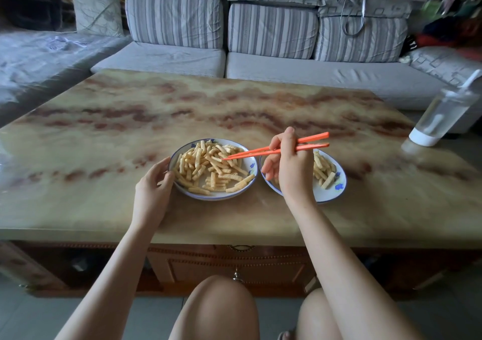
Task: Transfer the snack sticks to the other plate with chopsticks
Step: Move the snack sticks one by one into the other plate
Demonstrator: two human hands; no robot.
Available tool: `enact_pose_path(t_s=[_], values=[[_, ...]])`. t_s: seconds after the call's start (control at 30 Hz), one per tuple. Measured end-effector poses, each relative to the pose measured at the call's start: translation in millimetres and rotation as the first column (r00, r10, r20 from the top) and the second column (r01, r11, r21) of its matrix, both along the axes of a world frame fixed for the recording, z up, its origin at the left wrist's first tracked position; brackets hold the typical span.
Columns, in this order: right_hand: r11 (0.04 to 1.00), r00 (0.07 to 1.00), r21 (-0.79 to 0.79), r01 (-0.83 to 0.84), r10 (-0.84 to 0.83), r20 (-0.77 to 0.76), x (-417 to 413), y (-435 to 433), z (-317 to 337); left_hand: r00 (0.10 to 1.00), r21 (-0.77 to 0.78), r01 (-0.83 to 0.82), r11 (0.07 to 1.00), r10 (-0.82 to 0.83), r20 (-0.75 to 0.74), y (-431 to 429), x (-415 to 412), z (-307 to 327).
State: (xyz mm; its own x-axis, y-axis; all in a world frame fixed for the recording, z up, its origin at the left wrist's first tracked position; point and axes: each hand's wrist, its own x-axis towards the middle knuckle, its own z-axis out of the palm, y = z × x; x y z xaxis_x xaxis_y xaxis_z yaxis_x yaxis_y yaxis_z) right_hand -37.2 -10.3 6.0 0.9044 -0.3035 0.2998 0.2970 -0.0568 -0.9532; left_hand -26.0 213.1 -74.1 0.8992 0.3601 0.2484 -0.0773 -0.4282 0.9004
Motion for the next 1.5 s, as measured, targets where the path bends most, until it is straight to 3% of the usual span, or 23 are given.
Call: enact_pose_path(t_s=[0.2,0.4,0.8,1.03,1.23,1.5], values=[[0.991,0.992,0.074,0.110,-0.114,0.053,-4.5,-23.6,5.1,1.000,-0.001,0.003,1.000,-0.003,-0.006,0.9,0.4,-0.7],[0.969,0.965,0.036,0.246,-0.248,0.081,-14.3,-70.2,6.3,1.000,-0.004,-0.006,1.000,0.006,-0.010,-0.2,-0.3,0.5],[0.956,0.953,0.010,0.292,-0.292,0.077,-23.3,-86.5,0.6,1.000,0.010,-0.006,1.000,0.006,-0.007,-0.9,-1.0,0.6],[0.984,0.979,0.040,0.173,-0.176,0.106,-25.6,-63.6,9.2,1.000,0.019,-0.013,1.000,0.013,-0.010,-0.6,-0.5,0.2],[0.995,0.996,-0.099,-0.016,0.024,0.081,-19.5,-33.0,4.2,1.000,0.017,-0.009,1.000,0.010,-0.009,-1.2,-1.9,1.6],[0.991,1.000,-0.136,-0.016,0.014,-0.017,-12.7,-23.6,-5.8,1.000,0.010,-0.003,1.000,0.003,-0.007,-1.4,-2.2,2.2]])
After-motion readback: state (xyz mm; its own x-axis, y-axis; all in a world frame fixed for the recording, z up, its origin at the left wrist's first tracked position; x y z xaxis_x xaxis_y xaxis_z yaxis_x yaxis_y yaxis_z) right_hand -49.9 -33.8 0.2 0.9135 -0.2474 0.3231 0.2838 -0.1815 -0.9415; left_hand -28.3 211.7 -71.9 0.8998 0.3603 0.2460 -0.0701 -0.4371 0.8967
